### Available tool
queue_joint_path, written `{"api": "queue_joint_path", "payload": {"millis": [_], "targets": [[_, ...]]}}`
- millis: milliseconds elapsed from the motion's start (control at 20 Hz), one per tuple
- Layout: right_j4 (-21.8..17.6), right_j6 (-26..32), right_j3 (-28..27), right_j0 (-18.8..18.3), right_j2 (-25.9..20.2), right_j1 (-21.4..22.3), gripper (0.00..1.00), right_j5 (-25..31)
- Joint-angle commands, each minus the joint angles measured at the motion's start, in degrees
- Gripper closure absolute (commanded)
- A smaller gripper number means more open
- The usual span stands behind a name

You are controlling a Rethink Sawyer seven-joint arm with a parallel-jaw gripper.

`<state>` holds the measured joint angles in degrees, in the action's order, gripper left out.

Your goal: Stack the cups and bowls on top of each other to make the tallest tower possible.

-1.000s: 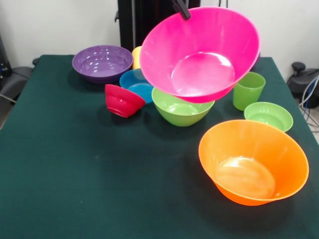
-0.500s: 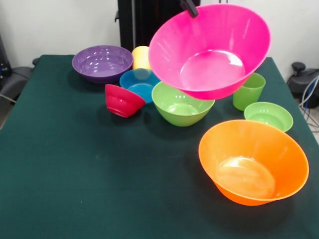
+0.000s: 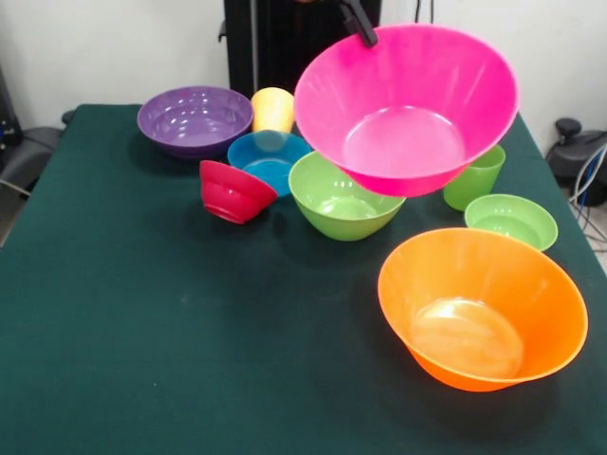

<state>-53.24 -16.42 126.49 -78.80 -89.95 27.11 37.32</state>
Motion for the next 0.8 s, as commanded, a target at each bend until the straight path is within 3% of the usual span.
{"api": "queue_joint_path", "payload": {"millis": [50,250,500,800], "targets": [[-10.0,-1.0,2.6,3.0,10.3,2.0,1.00,-4.1],[-15.0,-4.1,1.8,4.5,14.0,4.2,1.00,-5.9],[-14.3,-5.6,1.5,5.9,15.4,5.7,1.00,-6.2],[-9.6,-4.6,2.6,6.9,15.5,5.7,1.00,-5.2]]}}
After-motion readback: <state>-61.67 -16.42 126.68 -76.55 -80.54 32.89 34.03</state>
